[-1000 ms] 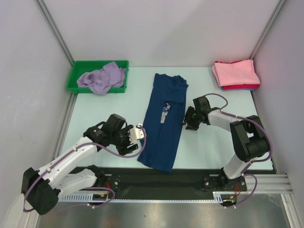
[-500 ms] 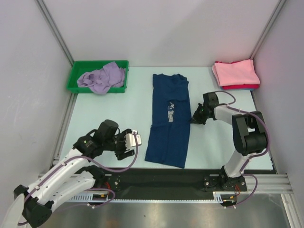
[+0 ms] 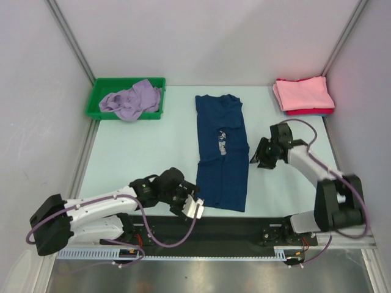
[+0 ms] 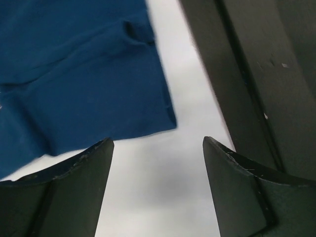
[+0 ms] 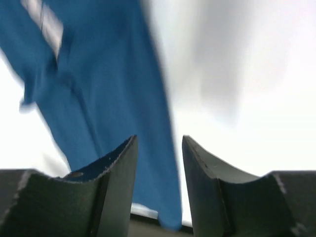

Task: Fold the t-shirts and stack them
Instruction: Fold the tshirt

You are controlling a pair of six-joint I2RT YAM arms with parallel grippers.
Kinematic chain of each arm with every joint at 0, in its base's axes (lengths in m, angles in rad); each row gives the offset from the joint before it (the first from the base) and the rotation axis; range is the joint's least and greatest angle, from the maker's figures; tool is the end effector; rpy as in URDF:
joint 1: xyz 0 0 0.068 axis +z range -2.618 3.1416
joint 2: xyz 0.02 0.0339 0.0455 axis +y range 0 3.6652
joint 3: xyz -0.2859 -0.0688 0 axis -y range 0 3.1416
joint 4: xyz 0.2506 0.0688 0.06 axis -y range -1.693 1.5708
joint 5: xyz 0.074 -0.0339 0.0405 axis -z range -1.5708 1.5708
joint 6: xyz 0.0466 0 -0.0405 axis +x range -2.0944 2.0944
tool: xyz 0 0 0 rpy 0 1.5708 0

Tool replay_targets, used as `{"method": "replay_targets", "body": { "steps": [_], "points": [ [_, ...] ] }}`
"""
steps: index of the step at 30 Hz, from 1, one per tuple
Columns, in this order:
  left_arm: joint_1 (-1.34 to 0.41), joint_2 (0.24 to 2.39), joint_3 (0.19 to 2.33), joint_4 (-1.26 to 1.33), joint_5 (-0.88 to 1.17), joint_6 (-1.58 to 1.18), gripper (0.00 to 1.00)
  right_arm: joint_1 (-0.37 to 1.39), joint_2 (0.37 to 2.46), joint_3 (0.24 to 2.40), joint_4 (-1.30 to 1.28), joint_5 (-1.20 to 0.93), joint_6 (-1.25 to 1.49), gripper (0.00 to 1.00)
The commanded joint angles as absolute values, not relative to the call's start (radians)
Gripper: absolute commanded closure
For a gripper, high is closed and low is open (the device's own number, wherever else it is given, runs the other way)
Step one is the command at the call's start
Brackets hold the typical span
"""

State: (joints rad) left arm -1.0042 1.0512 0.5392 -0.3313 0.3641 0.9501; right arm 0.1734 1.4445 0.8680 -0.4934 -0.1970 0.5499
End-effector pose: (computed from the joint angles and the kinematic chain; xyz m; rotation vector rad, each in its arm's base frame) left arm 0.0955 -0.1811 0.2034 2.0716 1.1963 -0.4637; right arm 0.2784 0.0580 0.2058 0.4381 2.6645 0.4938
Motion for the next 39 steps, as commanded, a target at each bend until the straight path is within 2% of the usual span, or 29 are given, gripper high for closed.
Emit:
{"method": "replay_targets", "body": {
  "steps": [1,5,10,11,12,16,20,21,22,24,26,28,31,35,39],
  "points": [
    [-1.032,1.101,0.486,-0.239,0.362,1.111,0.20,0.277,1.220,0.723,-0.624,-0.157,0.639,0.53],
    [-1.032,1.239,0.512,-0.256,0.333,1.088,0.25,0.383,1.028,0.590,-0.676,-0.114,0.774,0.52],
    [-1.032,1.319,0.567,-0.224,0.362,1.056,0.29,0.483,0.957,0.514,-0.719,-0.092,0.847,0.52],
    [-1.035,1.325,0.565,-0.216,0.342,1.057,0.31,0.504,0.954,0.496,-0.712,-0.089,0.859,0.52],
    [-1.038,1.325,0.560,-0.203,0.339,1.061,0.38,0.524,0.954,0.482,-0.683,-0.089,0.895,0.52],
    [-1.054,1.347,0.557,-0.236,0.337,1.132,0.48,0.597,0.995,0.428,-0.539,-0.135,0.957,0.51],
    [-1.103,1.365,0.551,-0.193,0.314,1.134,0.64,0.647,1.074,0.417,-0.457,-0.163,0.965,0.51],
    [-1.127,1.368,0.552,-0.181,0.319,1.115,0.78,0.652,1.097,0.411,-0.442,-0.166,0.960,0.52],
    [-1.140,1.370,0.552,-0.176,0.324,1.102,0.86,0.653,1.104,0.407,-0.442,-0.173,0.954,0.55],
    [-1.179,1.361,0.555,-0.178,0.333,1.056,1.00,0.653,1.098,0.393,-0.448,-0.175,0.954,0.72],
    [-1.207,1.342,0.564,-0.204,0.340,1.022,0.99,0.655,1.074,0.376,-0.460,-0.192,0.956,0.91],
    [-1.249,1.327,0.600,-0.265,0.373,0.939,1.00,0.655,1.024,0.379,-0.503,-0.189,0.948,1.00],
    [-1.282,1.290,0.629,-0.296,0.399,0.807,1.00,0.655,0.964,0.399,-0.615,-0.181,0.922,1.00],
    [-1.281,1.276,0.626,-0.290,0.348,0.778,1.00,0.655,0.945,0.416,-0.704,-0.222,0.894,1.00],
    [-1.170,1.282,0.690,-0.308,0.342,0.730,0.99,0.632,0.963,0.529,-0.773,-0.221,0.829,1.00]
  ]
}}
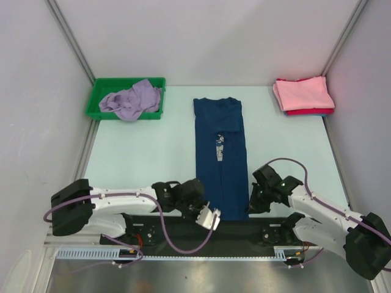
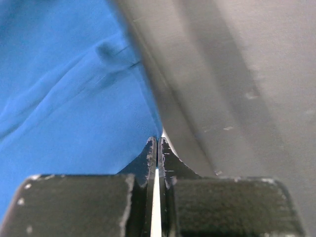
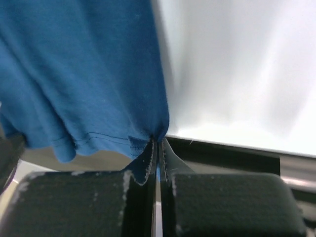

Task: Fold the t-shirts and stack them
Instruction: Fold the tshirt

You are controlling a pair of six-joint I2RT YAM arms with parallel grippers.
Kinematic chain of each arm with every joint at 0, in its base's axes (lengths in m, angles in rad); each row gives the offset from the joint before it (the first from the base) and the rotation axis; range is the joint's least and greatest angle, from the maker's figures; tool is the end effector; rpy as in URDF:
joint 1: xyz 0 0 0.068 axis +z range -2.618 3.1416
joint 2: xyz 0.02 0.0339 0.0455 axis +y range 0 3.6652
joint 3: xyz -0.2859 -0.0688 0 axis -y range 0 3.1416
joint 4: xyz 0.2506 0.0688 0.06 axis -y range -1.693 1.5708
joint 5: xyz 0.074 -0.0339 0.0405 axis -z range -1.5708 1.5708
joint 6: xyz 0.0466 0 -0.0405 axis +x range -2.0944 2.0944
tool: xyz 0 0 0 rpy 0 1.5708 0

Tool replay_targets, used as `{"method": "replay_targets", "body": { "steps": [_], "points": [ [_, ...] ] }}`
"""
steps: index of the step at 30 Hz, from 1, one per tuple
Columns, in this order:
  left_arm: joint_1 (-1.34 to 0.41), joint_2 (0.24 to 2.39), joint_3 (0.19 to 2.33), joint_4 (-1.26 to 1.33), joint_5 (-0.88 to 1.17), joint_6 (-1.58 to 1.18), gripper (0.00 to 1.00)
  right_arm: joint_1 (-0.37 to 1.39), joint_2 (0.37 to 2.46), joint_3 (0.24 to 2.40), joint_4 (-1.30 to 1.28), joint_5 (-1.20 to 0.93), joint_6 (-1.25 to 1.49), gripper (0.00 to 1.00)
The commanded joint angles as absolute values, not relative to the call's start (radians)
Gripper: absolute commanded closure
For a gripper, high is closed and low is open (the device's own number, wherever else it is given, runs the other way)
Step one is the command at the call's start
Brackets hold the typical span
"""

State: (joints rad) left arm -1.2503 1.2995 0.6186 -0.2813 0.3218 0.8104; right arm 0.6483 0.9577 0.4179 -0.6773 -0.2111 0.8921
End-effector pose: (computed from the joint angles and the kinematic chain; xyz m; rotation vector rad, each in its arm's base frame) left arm 0.0627 -0.2357 0.1808 2.2597 1.2039 -0.5802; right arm 0.1079 0.0940 0.1578 0.3059 2.9599 0.5964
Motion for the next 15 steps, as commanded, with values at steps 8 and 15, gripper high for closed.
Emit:
{"method": "replay_targets", "body": {
  "steps": [8,15],
  "points": [
    [-0.872,1.342,0.857,-0.347,0.390,0.784,1.00,0.335,1.216,0.810,-0.646,-0.261,0.638,1.00],
    [-0.690,1.584,1.136,-0.423,0.360,0.878,1.00,0.235,1.590,1.172,-0.571,-0.239,0.549,1.00]
  ]
}}
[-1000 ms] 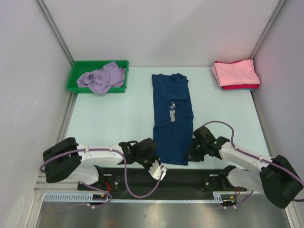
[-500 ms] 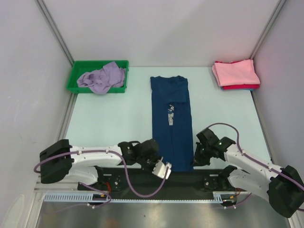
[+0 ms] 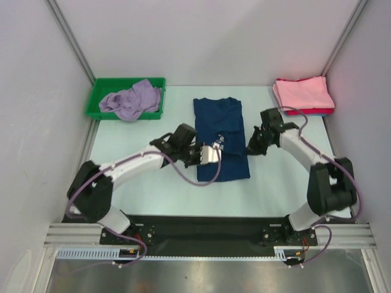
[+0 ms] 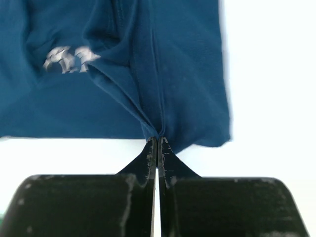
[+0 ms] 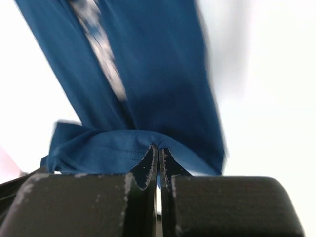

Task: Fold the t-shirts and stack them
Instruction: Fold the tshirt

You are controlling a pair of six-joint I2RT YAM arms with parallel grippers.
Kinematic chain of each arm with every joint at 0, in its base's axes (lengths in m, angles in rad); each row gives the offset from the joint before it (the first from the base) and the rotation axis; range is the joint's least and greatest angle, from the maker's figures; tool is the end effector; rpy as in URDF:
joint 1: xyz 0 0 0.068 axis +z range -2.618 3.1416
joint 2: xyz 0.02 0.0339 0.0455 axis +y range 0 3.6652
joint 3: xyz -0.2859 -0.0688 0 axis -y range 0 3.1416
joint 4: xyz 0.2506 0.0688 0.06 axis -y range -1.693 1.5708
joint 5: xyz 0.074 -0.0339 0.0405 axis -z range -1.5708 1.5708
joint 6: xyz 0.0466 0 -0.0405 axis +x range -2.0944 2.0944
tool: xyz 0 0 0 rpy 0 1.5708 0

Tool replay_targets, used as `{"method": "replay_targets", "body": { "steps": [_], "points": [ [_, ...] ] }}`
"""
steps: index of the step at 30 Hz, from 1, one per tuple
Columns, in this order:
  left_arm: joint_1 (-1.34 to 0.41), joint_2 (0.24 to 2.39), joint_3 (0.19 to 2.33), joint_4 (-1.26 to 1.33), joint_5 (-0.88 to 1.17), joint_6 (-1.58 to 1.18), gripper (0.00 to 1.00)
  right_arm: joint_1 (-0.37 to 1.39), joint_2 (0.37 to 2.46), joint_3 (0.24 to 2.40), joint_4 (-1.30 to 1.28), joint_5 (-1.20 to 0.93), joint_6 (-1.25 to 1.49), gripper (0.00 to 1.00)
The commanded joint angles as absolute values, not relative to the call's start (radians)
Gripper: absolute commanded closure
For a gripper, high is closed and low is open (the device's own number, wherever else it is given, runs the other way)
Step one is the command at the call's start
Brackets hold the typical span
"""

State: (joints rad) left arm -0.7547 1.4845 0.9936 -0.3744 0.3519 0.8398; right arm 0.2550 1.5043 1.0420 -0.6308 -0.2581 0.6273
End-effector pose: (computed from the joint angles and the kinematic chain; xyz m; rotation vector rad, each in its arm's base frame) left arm 0.2228 -0.2316 0.2435 1.8245 1.5624 -0.3882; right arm 0.2939 0.0889 0.2350 0.4243 2.7232 0.6097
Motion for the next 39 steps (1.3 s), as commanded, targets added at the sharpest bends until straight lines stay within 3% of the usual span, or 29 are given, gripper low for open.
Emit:
{"method": "replay_targets", "body": {
  "steps": [1,8,21,24,25,27,28,29,32,36,39],
  "points": [
    [-0.674,1.613,1.173,-0.432,0.362,0.871,1.00,0.223,1.658,1.202,-0.572,-0.251,0.545,1.00],
    [-0.595,1.811,1.367,-0.429,0.350,0.848,1.00,0.179,1.863,1.376,-0.561,-0.296,0.531,1.00],
    [-0.578,1.971,1.469,-0.356,0.230,0.762,1.00,0.138,1.957,1.407,-0.482,-0.282,0.587,1.00],
    [-0.577,2.003,1.511,-0.341,0.199,0.721,1.00,0.133,1.977,1.422,-0.472,-0.294,0.600,0.96],
    [-0.577,2.011,1.519,-0.347,0.196,0.716,0.99,0.133,1.988,1.427,-0.472,-0.296,0.601,0.89],
    [-0.577,2.023,1.542,-0.357,0.193,0.706,0.94,0.129,1.996,1.440,-0.476,-0.287,0.601,0.78],
    [-0.577,2.034,1.546,-0.359,0.171,0.701,0.87,0.124,2.000,1.446,-0.482,-0.282,0.603,0.65],
    [-0.577,2.040,1.551,-0.357,0.147,0.684,0.72,0.117,2.000,1.454,-0.489,-0.279,0.603,0.62],
    [-0.569,2.060,1.595,-0.365,0.039,0.626,0.57,0.084,1.953,1.503,-0.526,-0.230,0.578,0.57],
    [-0.513,2.051,1.713,-0.434,0.040,0.474,0.51,0.097,1.829,1.475,-0.545,-0.094,0.490,0.55],
    [-0.471,1.996,1.735,-0.494,0.138,0.380,0.48,0.152,1.734,1.376,-0.506,-0.125,0.459,0.60]
  ]
}}
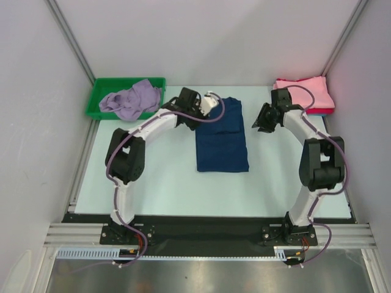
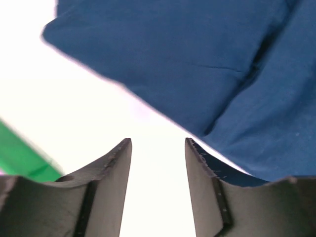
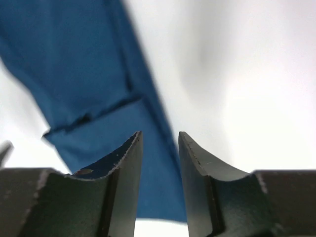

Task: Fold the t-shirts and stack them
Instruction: Fold the tshirt

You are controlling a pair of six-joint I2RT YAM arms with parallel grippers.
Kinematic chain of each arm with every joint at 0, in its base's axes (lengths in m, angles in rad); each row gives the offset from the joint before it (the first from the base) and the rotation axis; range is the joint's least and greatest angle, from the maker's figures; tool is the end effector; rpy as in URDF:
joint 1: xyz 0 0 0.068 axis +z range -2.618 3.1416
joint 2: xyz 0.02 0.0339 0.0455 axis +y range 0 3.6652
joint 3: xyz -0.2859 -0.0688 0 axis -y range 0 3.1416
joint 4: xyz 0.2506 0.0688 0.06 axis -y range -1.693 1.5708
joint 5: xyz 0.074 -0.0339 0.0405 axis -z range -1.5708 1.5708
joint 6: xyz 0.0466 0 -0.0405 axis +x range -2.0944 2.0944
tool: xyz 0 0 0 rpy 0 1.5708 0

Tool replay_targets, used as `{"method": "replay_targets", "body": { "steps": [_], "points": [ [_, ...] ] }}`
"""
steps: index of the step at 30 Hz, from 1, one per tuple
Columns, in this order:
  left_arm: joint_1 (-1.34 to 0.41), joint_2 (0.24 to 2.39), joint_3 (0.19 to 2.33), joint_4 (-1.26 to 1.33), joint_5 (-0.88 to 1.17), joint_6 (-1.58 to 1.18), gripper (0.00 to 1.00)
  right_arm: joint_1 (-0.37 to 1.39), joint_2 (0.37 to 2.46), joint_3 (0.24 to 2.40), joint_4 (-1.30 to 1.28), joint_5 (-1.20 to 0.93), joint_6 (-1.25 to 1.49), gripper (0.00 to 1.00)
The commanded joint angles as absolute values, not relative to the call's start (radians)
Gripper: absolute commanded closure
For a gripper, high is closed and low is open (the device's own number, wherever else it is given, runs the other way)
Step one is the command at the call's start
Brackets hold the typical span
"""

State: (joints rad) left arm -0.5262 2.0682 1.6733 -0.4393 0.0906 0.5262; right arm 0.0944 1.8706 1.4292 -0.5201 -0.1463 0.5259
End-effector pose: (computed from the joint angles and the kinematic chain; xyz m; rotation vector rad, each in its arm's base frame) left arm 0.4231 -0.2506 0.2345 1.2432 2.0568 -0.1089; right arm 0.4228 0.0469 0.2353 0.4928 2.5254 0.4264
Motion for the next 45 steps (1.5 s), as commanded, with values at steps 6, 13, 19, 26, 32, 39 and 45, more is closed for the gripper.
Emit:
{"method": "replay_targets", "body": {
  "steps": [6,13,19,26,32,39,45],
  "points": [
    [-0.520,1.888,1.576,-0.620,0.409,0.462,0.47,0.258,1.801,1.276,-0.408,-0.299,0.475,0.81],
    [-0.595,1.942,1.534,-0.548,0.382,0.419,0.55,0.259,1.901,1.276,-0.344,-0.336,0.589,0.84],
    [-0.594,2.034,1.529,-0.503,0.285,0.390,0.53,0.244,1.873,1.161,-0.353,-0.315,0.563,0.83],
    [-0.592,2.125,1.579,-0.586,0.167,0.393,0.54,0.207,1.827,1.132,-0.379,-0.278,0.542,0.81],
    [-0.598,1.979,1.502,-0.575,0.218,0.402,0.49,0.242,1.709,1.114,-0.508,-0.203,0.466,0.73],
    [-0.696,1.754,1.290,-0.519,0.235,0.561,0.40,0.301,1.554,0.933,-0.512,-0.175,0.509,0.55],
    [-0.808,1.752,1.158,-0.414,0.074,0.680,0.35,0.304,1.569,0.870,-0.451,-0.166,0.532,0.55]
  ]
}}
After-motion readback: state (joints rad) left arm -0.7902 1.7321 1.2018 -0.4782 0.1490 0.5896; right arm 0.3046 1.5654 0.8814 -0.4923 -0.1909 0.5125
